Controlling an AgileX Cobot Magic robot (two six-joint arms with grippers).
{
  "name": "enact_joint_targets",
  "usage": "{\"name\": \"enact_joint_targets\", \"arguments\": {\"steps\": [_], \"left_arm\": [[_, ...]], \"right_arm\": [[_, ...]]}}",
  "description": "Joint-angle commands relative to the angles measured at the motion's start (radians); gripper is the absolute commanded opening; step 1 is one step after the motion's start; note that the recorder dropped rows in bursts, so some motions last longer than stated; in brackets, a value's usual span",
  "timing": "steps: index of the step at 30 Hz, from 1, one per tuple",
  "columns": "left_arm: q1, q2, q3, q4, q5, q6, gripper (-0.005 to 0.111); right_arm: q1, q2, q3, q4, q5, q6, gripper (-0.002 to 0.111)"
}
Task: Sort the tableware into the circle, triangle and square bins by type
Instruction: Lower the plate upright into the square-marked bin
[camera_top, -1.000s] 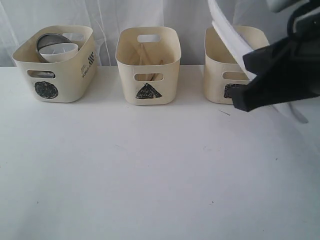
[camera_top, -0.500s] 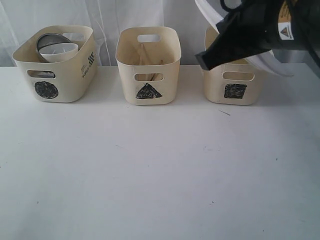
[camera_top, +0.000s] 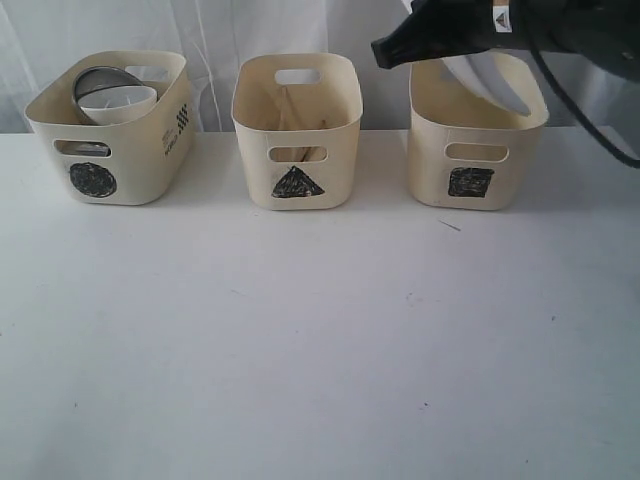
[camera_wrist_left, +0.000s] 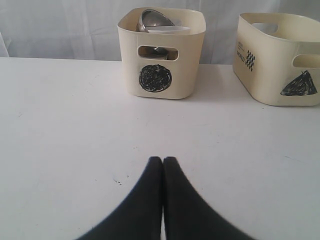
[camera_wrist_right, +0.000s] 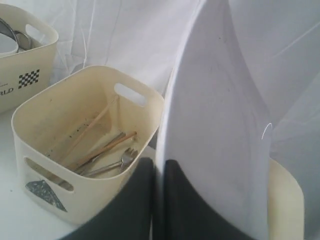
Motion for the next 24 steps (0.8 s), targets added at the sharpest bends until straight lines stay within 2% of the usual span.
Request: {"name": "enact_joint_targets", "arguments": {"steps": [1, 10, 24], "left_arm": [[0.003, -0.004, 0.003, -0.004, 0.002, 0.0, 0.0], [0.003, -0.004, 0.003, -0.004, 0.002, 0.0, 0.0], [0.003, -0.004, 0.003, -0.004, 0.002, 0.0, 0.0]], "right_arm": [[-0.024, 0.077, -0.072, -0.017, -0.092, 0.017, 0.0], [-0.028, 0.197, -0.16, -0.017, -0.092, 0.017, 0.0], [-0.109, 0.313, -0.251, -0.017, -0.116, 0.056, 0.0]]}}
